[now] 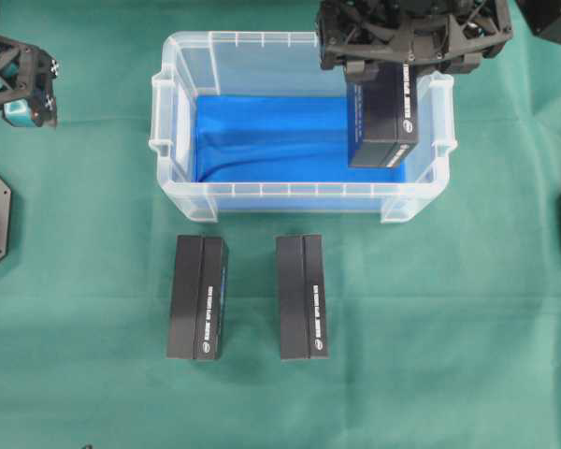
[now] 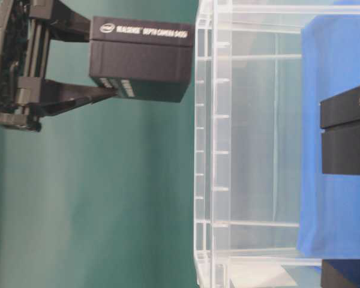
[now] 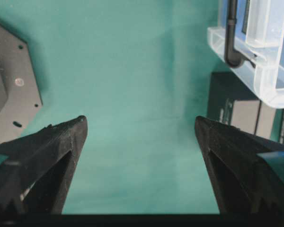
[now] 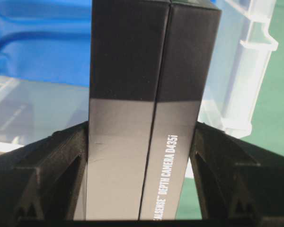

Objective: Take out the box from the case.
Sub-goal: 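Lift the right black box up out of the case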

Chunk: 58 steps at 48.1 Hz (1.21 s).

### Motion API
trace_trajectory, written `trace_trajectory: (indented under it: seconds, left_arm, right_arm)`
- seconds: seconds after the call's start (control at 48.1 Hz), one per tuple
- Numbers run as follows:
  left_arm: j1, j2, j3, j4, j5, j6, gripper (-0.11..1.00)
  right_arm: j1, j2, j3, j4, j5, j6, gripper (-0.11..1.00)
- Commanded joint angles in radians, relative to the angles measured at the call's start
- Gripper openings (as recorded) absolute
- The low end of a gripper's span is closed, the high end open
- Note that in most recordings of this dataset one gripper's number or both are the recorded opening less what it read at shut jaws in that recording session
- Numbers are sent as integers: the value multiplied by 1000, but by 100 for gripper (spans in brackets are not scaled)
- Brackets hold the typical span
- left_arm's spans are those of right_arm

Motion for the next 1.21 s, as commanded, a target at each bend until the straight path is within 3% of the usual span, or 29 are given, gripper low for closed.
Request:
trace_trajectory:
  seconds: [0.0,1.185]
  left_arm:
    - [-2,-8,-11,3,-3,0,99]
    - [-3,-8,-9,2,-3,0,99]
  right_arm:
    - [0,-38,-35,-5,2,-2,66]
    - [2,-44,-48,-3,40,-3,66]
